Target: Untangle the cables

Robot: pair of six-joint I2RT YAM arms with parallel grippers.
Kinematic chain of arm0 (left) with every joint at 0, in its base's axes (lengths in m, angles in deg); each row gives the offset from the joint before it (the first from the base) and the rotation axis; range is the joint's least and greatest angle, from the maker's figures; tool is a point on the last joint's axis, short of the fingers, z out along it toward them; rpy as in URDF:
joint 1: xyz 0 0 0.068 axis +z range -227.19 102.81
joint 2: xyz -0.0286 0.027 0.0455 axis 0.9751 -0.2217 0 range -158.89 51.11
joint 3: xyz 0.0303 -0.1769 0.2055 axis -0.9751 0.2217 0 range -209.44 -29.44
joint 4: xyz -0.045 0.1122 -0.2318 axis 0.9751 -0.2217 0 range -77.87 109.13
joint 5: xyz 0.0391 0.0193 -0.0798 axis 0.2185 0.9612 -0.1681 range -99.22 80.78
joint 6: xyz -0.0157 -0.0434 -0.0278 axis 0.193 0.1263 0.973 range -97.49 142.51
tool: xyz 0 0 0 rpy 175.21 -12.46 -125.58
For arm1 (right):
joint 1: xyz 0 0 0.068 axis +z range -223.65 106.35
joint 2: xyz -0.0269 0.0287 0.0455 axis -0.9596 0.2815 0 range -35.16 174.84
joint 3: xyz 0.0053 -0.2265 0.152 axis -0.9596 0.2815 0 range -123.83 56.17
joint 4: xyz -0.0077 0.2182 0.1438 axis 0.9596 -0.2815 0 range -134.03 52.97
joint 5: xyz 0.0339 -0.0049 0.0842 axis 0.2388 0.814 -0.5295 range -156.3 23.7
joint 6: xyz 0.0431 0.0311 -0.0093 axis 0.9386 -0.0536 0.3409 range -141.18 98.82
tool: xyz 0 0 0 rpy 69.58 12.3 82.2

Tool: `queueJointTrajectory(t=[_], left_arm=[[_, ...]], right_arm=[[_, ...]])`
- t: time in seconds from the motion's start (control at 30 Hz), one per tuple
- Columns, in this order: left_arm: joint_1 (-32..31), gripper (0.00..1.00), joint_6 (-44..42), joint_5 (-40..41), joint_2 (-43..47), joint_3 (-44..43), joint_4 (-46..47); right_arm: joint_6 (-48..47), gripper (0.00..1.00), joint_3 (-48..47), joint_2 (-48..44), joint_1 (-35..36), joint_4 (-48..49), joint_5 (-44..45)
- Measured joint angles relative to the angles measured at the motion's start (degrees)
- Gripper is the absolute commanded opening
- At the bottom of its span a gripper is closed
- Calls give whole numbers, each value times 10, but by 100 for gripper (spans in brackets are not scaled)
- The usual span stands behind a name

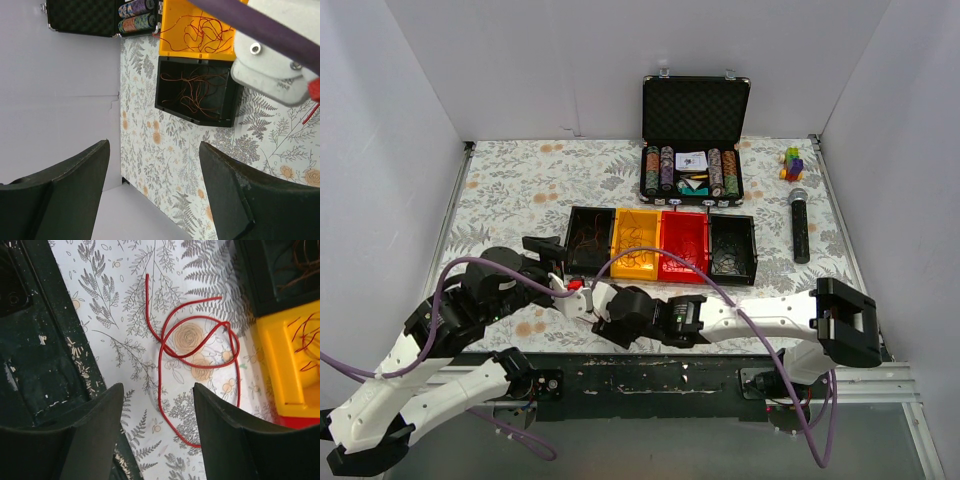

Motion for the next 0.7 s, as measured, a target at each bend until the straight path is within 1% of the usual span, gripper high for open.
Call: queueJointTrajectory(t=[0.1,0.27,0.4,0.53,0.7], left_arm=[[1,72,0,0,0,-1,0],[5,72,1,-2,0,-13,-1],[9,73,9,-2,0,-30,-5],[12,76,31,3,4,-47,-3],[13,78,56,11,18,-58,1]], right_arm=[[-38,68,-17,11,1,1,-3],[-83,67,-61,75,-17,6,-27],[-94,67,-64,109,-49,10,-59],[-96,68,-64,118,-78,13,-90],[-95,68,-52,119,-87,28,-125]])
